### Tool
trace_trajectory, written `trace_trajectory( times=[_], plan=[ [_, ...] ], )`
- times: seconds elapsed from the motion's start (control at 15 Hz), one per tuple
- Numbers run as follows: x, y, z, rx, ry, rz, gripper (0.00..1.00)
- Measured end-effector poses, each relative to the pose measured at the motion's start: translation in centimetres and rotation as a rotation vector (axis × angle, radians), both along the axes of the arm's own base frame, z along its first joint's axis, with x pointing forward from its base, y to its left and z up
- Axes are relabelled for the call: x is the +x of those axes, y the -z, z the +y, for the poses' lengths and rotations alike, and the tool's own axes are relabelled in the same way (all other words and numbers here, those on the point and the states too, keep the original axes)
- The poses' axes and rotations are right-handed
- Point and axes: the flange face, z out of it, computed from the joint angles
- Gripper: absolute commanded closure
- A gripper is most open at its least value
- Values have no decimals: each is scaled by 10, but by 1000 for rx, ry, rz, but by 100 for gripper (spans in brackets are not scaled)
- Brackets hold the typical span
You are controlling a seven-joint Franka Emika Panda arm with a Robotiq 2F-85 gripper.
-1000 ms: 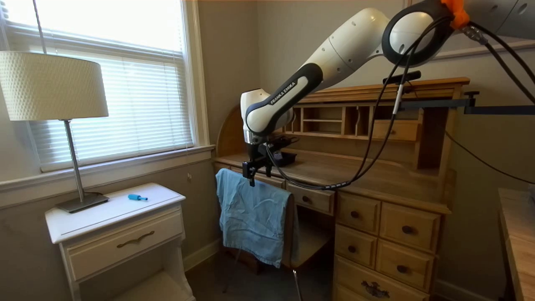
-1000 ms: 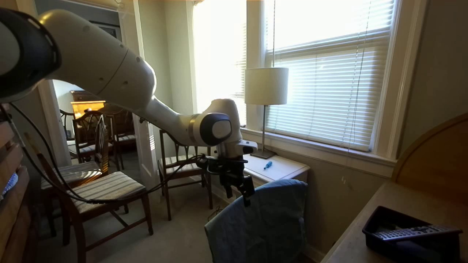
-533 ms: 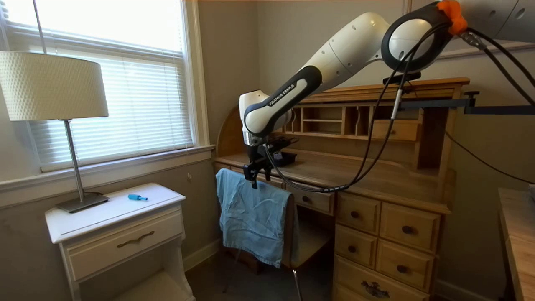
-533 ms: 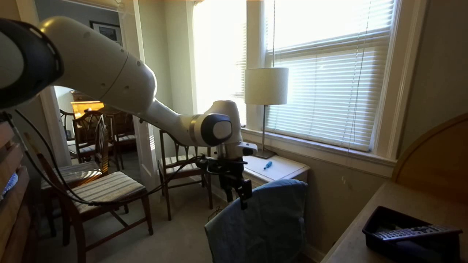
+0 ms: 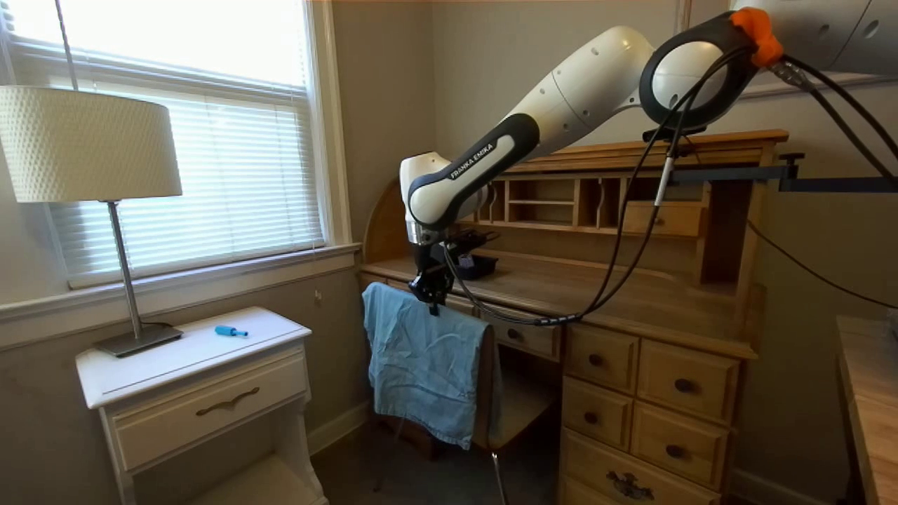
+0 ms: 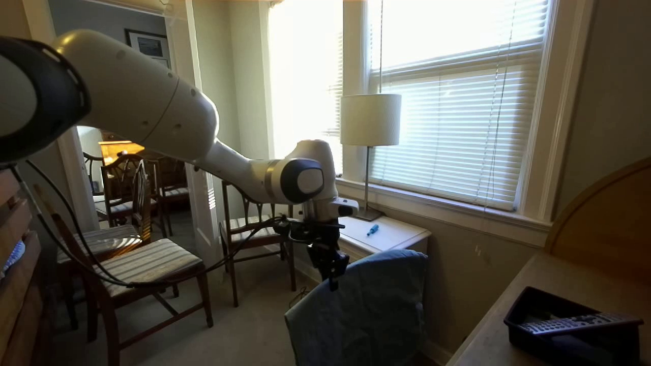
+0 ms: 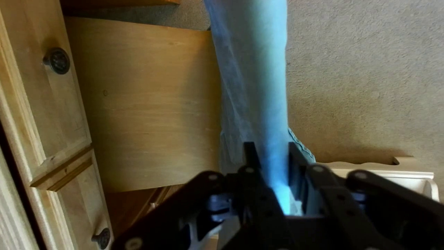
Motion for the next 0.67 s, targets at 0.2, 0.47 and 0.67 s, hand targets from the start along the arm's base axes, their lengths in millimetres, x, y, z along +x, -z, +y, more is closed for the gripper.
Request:
trace_trajectory(
  times=[0.2, 0.47, 0.67],
  plan=[
    [0, 0, 3, 1, -24, 5, 91],
    [1, -1, 3, 0, -31, 4, 91],
    [3, -6, 3, -2, -34, -16, 91]
  ],
)
